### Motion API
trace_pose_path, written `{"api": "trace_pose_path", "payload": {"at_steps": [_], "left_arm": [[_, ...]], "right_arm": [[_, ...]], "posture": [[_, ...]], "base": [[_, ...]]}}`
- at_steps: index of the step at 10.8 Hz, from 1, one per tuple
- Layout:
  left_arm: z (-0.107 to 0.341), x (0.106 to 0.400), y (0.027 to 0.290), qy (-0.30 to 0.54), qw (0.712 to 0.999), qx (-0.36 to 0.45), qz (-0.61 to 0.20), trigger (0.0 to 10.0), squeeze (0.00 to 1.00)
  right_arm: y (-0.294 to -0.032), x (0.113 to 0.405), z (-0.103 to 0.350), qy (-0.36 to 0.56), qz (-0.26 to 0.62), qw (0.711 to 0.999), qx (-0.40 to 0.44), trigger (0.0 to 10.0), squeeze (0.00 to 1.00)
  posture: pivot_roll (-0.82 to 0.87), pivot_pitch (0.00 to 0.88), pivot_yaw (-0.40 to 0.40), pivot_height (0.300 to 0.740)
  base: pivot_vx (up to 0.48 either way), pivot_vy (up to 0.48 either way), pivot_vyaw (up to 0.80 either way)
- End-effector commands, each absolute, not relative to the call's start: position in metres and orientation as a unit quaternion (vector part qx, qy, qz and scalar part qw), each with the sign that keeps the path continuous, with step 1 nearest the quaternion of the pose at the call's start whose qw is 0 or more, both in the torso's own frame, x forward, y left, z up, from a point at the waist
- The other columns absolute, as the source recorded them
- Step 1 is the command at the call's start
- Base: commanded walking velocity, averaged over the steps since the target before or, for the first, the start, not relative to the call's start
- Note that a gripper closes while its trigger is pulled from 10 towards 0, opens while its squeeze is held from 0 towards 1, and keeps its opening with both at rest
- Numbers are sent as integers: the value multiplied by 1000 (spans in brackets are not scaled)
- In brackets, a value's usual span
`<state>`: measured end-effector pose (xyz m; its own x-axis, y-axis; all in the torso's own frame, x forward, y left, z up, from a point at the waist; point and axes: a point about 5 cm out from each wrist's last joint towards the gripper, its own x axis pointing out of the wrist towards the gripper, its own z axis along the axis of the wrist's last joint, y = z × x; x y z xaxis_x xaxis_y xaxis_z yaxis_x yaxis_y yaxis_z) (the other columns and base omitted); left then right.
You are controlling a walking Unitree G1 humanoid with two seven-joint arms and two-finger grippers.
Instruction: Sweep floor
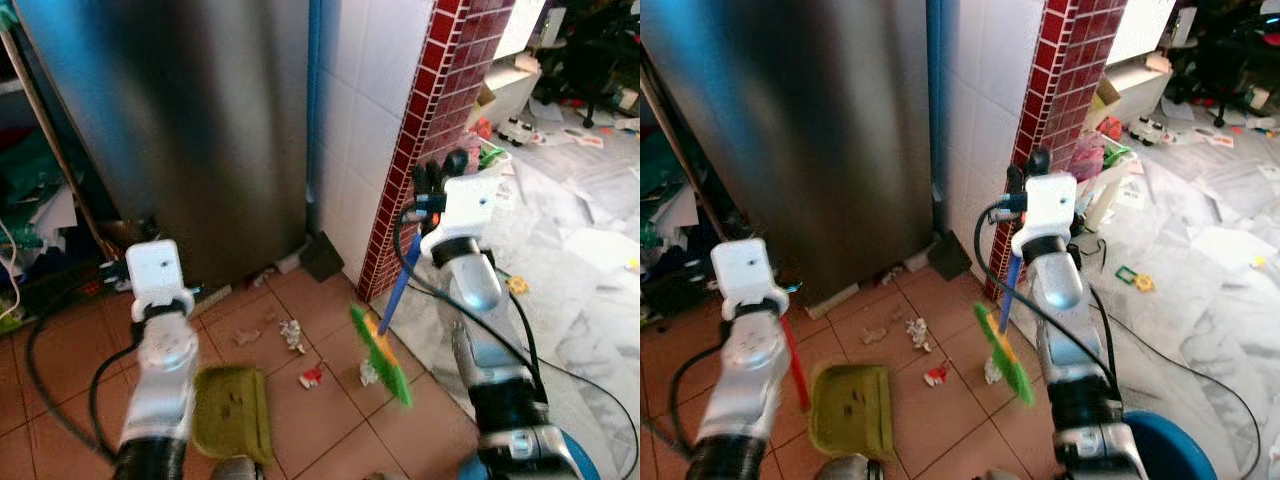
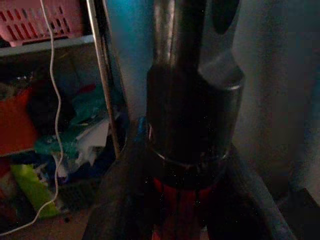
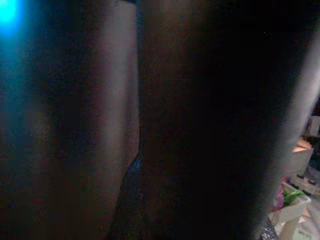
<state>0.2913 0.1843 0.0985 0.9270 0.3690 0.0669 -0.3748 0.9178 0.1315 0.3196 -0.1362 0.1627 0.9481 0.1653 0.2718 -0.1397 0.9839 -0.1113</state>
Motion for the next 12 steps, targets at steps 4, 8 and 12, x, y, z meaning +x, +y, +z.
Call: {"api": "trace_pose_path", "payload": {"at_steps": [4, 8, 12], "left_arm": [[111, 313, 170, -65, 979, 52, 185, 10000, 0], [106, 313, 164, -77, 978, 50, 186, 10000, 0], [111, 314, 164, -96, 978, 50, 176, 10000, 0]], "right_arm": [[-131, 309, 170, -169, 93, 979, -64, 10000, 0], [-126, 310, 173, -174, 94, 978, -61, 10000, 0], [-122, 312, 174, -178, 95, 978, -52, 10000, 0]], "posture": [[-96, 81, -39, 740], [-87, 76, -39, 740], [-73, 54, -32, 740]], "base": [[0, 0, 320], [0, 0, 0], [233, 0, 0]]}}
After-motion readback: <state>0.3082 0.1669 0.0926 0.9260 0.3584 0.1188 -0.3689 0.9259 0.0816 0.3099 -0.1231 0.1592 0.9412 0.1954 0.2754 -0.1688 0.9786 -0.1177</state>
